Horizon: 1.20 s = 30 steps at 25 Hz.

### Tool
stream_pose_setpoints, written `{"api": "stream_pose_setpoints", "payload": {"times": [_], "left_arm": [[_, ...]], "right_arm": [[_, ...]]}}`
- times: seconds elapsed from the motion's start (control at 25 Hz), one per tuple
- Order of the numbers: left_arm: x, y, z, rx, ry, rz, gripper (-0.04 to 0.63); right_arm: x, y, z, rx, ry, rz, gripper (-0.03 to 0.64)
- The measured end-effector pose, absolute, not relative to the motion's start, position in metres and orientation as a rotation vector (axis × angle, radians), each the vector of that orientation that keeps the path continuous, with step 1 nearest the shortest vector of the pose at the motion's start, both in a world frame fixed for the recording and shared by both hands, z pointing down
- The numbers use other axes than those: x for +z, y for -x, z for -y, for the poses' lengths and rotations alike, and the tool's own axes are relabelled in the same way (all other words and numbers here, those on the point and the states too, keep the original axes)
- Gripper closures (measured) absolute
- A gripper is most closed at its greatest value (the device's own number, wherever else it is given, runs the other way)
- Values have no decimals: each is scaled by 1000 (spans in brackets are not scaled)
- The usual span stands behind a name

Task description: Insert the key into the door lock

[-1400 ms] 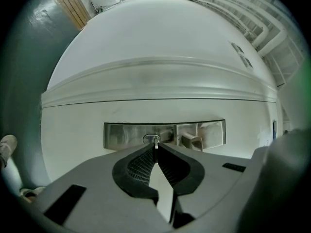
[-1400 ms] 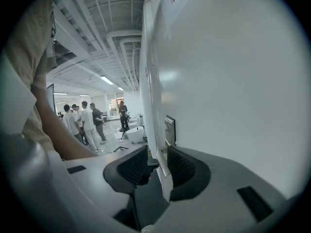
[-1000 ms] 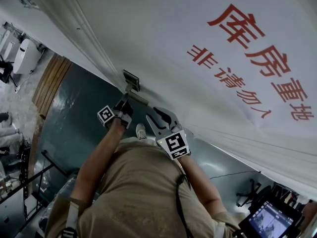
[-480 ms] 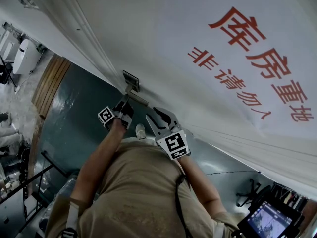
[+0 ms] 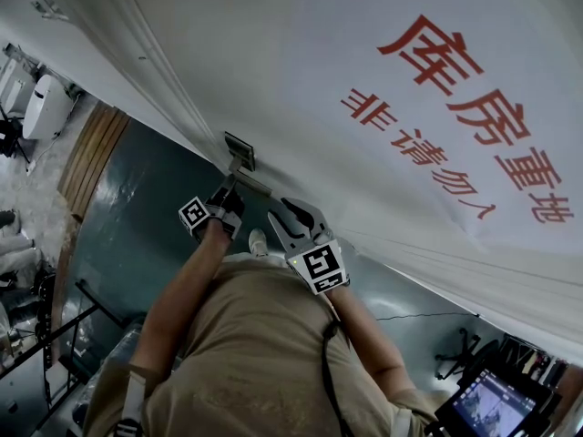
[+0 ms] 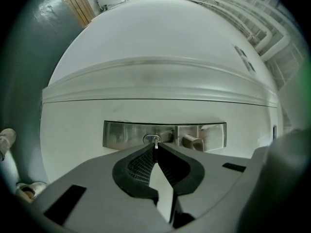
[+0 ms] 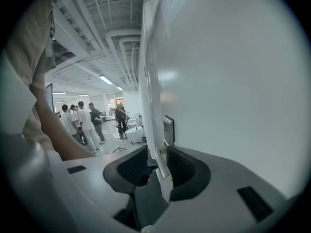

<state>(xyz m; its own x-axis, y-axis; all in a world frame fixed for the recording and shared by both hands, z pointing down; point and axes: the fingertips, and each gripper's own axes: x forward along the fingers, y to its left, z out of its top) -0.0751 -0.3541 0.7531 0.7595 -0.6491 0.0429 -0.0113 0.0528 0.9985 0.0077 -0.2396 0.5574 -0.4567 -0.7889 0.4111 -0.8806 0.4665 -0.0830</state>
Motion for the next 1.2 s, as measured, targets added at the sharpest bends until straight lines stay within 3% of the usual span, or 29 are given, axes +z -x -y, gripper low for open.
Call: {"api": "stream_pose_setpoints", "payload": {"times": [1.2], "left_arm": [[752, 75, 356, -486, -1485, 578, 563]], "right_arm": [[557, -6, 237, 402, -1415, 2403, 482]]}}
